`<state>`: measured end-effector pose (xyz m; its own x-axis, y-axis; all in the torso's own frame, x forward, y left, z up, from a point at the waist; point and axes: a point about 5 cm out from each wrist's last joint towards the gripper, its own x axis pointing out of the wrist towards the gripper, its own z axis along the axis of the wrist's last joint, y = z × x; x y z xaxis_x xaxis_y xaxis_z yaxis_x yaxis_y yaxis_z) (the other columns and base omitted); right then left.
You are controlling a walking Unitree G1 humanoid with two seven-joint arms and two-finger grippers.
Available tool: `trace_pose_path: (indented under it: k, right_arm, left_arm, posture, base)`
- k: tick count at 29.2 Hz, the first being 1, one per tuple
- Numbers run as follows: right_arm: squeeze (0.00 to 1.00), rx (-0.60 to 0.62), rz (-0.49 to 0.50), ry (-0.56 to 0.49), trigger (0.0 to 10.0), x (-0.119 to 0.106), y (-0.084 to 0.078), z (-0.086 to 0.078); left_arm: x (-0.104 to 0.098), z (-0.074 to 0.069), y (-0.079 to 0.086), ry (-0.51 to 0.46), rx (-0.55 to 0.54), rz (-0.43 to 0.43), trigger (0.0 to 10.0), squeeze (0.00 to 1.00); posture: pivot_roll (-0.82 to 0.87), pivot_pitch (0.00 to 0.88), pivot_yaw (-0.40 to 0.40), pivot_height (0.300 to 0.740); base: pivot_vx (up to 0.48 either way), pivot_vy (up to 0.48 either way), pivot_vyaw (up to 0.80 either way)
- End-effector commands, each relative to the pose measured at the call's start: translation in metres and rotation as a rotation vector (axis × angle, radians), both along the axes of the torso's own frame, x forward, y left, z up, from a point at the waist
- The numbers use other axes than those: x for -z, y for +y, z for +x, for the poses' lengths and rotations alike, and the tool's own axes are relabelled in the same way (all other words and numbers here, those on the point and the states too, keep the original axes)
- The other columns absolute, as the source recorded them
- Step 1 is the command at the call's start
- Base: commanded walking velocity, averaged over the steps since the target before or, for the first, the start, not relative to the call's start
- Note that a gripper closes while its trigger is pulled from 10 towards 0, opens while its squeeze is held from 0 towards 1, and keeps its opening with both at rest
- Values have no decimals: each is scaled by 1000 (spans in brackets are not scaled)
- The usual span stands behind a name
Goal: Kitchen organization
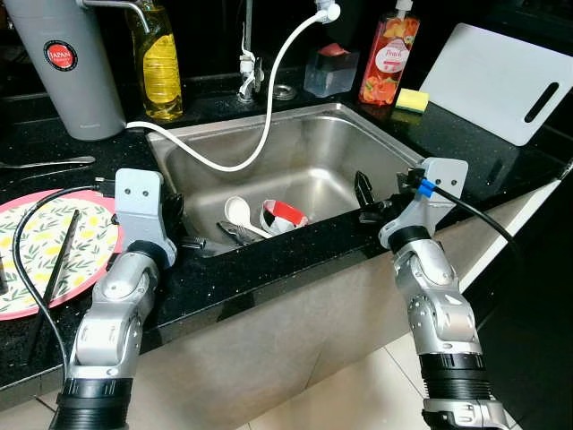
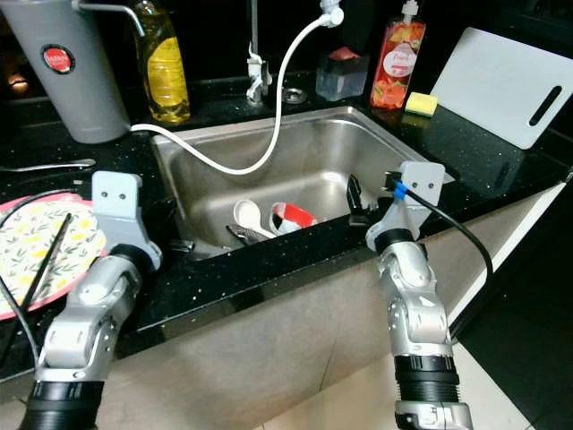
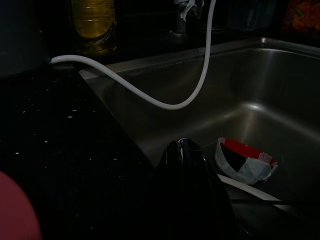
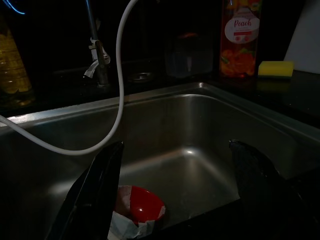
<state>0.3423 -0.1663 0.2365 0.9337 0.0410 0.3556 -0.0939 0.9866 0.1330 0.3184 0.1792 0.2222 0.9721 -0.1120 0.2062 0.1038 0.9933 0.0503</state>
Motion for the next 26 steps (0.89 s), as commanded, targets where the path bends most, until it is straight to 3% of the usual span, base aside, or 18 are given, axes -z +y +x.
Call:
trace_pose_path:
  k: [1, 26]
  right_arm:
    - [0, 12, 8, 3, 10000, 1, -5, 0]
    - [0, 14, 9, -1, 10000, 0, -5, 1]
  left_arm:
    - [9, 0, -1, 38, 7, -7, 10000, 0]
    - [8, 1, -1, 36, 7, -10, 10000, 0]
  posture:
    - [-100, 106, -32, 740]
    - [-101, 106, -33, 740]
  base:
    - [0, 0, 0]
    - [0, 0, 0]
